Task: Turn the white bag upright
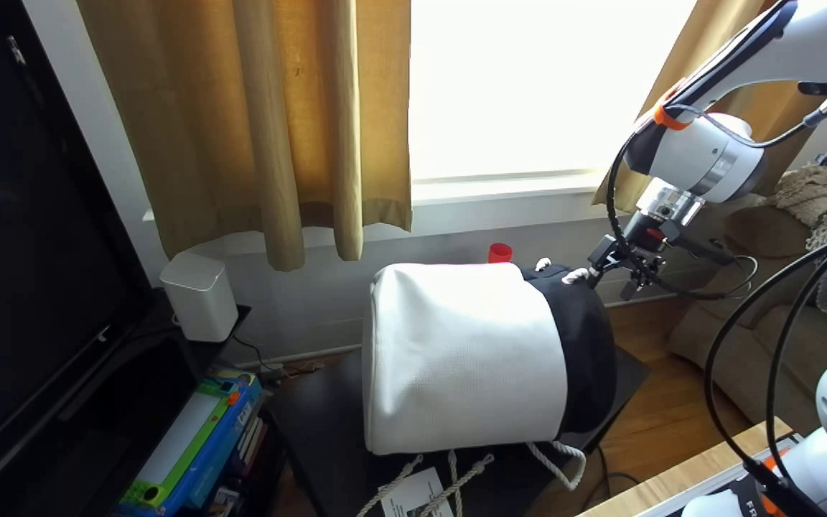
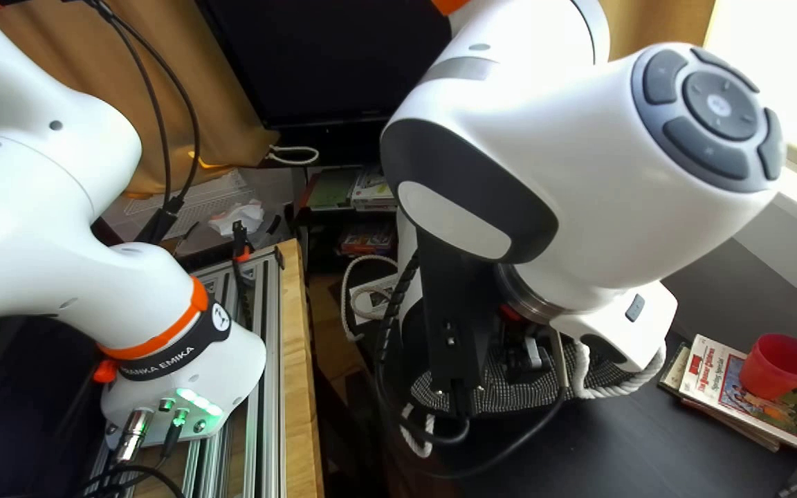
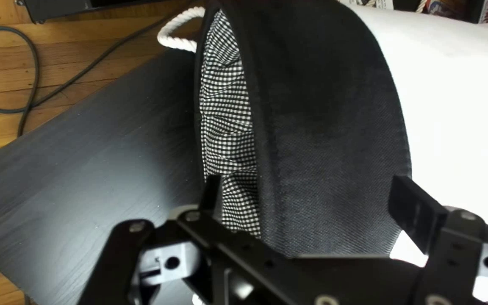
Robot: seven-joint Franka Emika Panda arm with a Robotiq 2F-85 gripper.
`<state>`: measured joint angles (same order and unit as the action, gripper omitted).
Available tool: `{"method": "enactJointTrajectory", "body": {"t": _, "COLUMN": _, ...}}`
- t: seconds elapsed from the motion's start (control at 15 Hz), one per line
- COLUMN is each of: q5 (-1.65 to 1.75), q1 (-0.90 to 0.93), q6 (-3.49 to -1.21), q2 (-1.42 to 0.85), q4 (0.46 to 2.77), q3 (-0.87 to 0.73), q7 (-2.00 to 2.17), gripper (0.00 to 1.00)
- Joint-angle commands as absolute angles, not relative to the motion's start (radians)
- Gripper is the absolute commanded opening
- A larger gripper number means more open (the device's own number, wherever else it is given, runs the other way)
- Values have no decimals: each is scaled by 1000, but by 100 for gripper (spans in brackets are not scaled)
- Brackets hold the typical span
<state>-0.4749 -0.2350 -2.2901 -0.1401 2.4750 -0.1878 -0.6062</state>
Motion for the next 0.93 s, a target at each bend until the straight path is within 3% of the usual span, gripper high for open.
{"method": "enactJointTrajectory", "body": {"t": 0.0, "q5": -636, "q1": -283, "q6": -2281, "q2": -248, "q4": 2420, "q3": -157, "q7": -757, "gripper": 100}}
{"method": "enactJointTrajectory", "body": {"t": 0.47, "q5": -814, "q1": -328, "q6": -2295, "q2": -388, "q4": 2336, "q3": -108, "q7": -941, "gripper": 100}}
{"method": "enactJointTrajectory", "body": {"t": 0.53, "q5": -842, "q1": -333, "q6": -2293, "q2": -403, "q4": 2325, "q3": -101, "q7": -966, "gripper": 82}}
{"method": "enactJointTrajectory", "body": {"t": 0.87, "q5": -919, "q1": -325, "q6": -2278, "q2": -440, "q4": 2287, "q3": -91, "q7": -1020, "gripper": 42}}
